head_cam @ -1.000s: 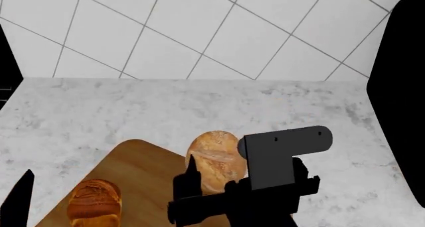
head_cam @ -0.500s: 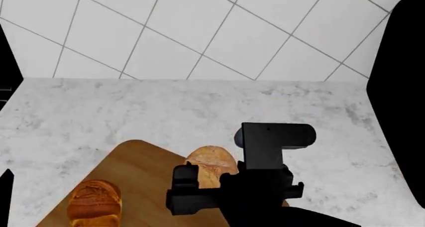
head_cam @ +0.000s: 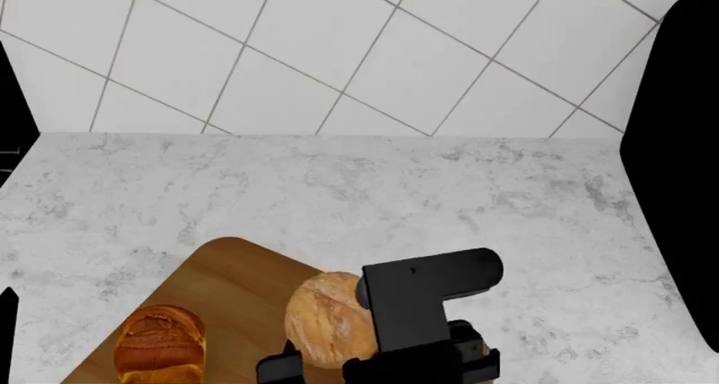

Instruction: Place all breads on the cutting board.

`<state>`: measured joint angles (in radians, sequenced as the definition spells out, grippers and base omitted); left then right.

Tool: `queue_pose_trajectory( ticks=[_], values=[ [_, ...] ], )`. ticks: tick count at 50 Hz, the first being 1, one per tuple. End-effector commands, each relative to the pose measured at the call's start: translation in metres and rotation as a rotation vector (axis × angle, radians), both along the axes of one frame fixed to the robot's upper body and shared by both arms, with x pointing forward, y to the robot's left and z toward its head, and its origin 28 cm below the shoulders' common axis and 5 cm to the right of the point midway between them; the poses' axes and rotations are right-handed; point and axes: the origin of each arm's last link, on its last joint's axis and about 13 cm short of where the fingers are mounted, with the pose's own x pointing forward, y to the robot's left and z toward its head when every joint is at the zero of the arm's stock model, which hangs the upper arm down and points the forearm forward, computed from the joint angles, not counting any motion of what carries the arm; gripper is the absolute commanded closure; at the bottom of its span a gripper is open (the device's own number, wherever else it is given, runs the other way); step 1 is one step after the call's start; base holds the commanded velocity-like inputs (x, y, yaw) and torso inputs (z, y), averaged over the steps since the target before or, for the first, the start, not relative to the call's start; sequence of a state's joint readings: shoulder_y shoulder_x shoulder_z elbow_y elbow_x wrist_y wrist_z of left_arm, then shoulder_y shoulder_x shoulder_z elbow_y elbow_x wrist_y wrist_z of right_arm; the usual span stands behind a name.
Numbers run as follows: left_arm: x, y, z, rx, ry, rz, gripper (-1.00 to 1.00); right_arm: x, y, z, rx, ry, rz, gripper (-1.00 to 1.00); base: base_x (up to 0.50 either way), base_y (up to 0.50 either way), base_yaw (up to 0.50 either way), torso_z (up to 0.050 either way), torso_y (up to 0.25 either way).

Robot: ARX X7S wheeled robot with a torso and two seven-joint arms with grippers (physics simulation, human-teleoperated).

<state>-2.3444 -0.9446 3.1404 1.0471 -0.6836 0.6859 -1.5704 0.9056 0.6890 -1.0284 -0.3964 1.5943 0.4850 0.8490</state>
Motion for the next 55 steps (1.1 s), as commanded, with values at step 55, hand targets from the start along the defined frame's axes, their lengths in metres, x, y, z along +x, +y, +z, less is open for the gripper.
queue_pose_trajectory(
  ticks=[55],
  values=[
    [0.000, 0.000, -0.001, 0.013, -0.021, -0.022, -1.00, -0.139, -0.065, 0.099, 0.019, -0.574, -0.078, -1.00, 0.00, 0.00, 0.00, 0.000, 0.000]
  ],
)
